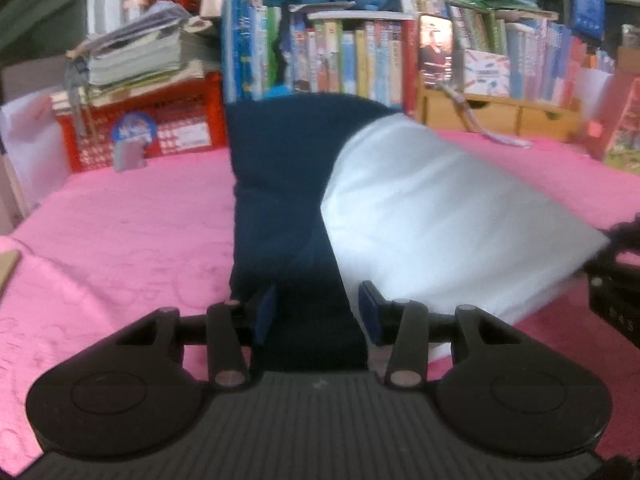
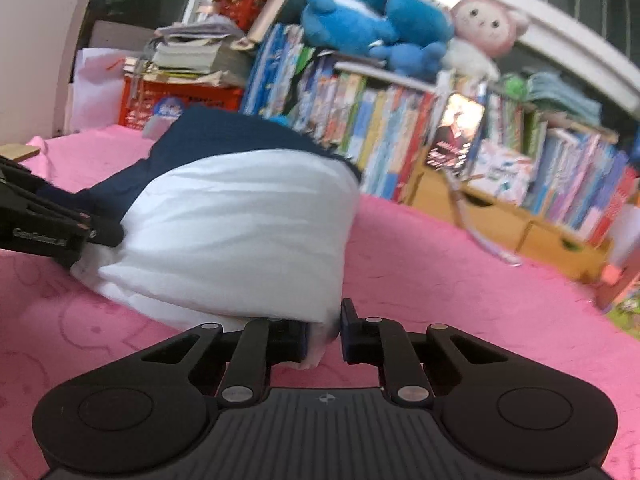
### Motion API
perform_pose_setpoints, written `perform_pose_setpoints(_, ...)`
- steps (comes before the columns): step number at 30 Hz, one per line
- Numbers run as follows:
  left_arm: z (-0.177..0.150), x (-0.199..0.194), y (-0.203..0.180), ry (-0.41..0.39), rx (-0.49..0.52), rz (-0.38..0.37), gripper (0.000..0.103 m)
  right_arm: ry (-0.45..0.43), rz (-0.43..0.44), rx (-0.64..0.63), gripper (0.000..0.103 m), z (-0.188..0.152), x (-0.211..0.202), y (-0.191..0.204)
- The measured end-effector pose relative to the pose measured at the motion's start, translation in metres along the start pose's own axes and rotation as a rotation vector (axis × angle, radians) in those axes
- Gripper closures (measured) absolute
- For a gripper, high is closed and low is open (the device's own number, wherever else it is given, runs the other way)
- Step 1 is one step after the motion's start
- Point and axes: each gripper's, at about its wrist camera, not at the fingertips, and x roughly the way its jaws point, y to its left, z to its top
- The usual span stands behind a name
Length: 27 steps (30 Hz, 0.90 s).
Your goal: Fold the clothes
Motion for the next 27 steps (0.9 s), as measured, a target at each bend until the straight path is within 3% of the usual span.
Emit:
perform_pose_setpoints(7, -0.008, -0.014, -0.032, 0.012, 0.033, -0.134, 0.059, -0.020, -0.095, -0.053, 0.088, -0.024, -0.026, -0.036)
perform_pose_setpoints(11, -0.014, -0.023, -0.056, 0.005, 0.131, -0.215, 0.060, 0.013, -0.172, -0.107, 0.088, -0.048, -0.047, -0.059)
perform_pose_setpoints(13, -0.017, -0.022, -0.063, -0.001, 0.178, -0.190, 0.061, 0.036, -0.214, -0.132, 0.088, -0.060, -0.057, -0.070)
perform_pose_setpoints(14, -0.018, -0.021, -0.062, -0.002, 0.183, -0.188, 0.061, 0.050, -0.241, -0.124, 0.095, -0.065, -0.058, -0.077)
perform_pose_setpoints(16, -0.018, -0.022, -0.057, 0.000, 0.161, -0.200, 0.061, 0.078, -0.269, -0.086, 0.094, -0.074, -0.060, -0.097)
perform_pose_setpoints(21, -0.025, -0.033, -0.046, -0.027, 0.130, -0.241, 0.060, 0.077, -0.195, 0.182, 0.093, -0.076, -0.082, -0.162)
perform_pose_setpoints(24, -0.027, -0.041, -0.036, -0.041, 0.059, -0.285, 0.056, 0.004, -0.156, 0.194, 0.086, -0.060, -0.089, -0.162)
perform_pose_setpoints(27, -0.024, -0.049, -0.022, -0.041, -0.003, -0.302, 0.054, -0.047, -0.027, 0.180, 0.078, -0.037, -0.081, -0.136)
